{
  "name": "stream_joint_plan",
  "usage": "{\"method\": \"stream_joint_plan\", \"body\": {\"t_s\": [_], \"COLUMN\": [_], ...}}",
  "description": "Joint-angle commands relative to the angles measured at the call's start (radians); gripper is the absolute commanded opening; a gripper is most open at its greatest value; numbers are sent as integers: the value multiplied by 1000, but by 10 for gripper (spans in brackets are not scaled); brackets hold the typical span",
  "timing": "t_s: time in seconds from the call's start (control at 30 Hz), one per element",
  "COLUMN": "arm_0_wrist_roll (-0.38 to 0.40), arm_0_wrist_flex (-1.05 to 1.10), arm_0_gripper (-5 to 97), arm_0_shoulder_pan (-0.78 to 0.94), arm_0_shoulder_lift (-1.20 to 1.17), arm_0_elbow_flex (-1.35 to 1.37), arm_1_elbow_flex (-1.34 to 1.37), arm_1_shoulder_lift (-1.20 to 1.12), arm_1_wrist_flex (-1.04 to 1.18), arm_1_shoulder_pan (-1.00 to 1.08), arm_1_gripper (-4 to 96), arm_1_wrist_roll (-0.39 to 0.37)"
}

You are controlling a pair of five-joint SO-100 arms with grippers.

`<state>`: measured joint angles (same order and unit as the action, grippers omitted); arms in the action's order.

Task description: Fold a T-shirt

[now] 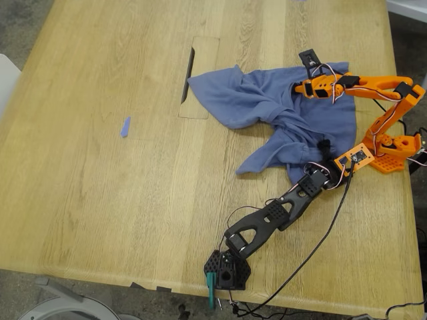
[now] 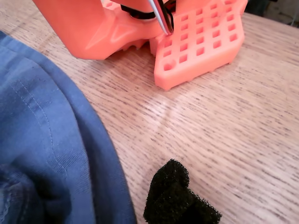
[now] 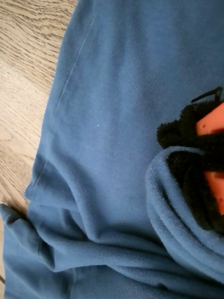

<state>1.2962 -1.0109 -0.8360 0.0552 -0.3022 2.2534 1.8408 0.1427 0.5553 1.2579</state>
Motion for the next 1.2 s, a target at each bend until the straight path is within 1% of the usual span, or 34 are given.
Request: {"method": "stream_joint_plan", "body": {"t_s": [0.0, 0.13, 0.33, 0.43, 0.57, 0.87, 0.97, 1.1, 1.17], "arm_0_wrist_roll": [-23, -25, -20, -12, -5, -3, -11, -20, -23], "arm_0_wrist_flex": [-107, -172, -337, -354, -431, -471, -472, -469, -466], "arm_0_gripper": [582, 574, 537, 536, 535, 461, 416, 283, 241], "arm_0_shoulder_pan": [57, 83, 110, 117, 124, 146, 146, 150, 155], "arm_0_shoulder_lift": [11, 11, -6, -9, -25, -43, -49, -61, -63], "arm_0_elbow_flex": [-31, -31, -32, -31, -29, -28, -26, -25, -25], "arm_1_elbow_flex": [2, 18, 67, 95, 117, 121, 120, 115, 112], "arm_1_shoulder_lift": [74, 98, 140, 158, 176, 178, 178, 175, 173], "arm_1_wrist_flex": [2, 2, -11, -15, -18, -25, -25, -25, -25], "arm_1_shoulder_pan": [5, 12, 23, 26, 26, 14, 12, 8, 3], "arm_1_gripper": [-1, -1, -1, -1, -1, -1, -1, -1, -1], "arm_1_wrist_roll": [5, 3, 0, 0, -2, -2, -2, -2, -2]}}
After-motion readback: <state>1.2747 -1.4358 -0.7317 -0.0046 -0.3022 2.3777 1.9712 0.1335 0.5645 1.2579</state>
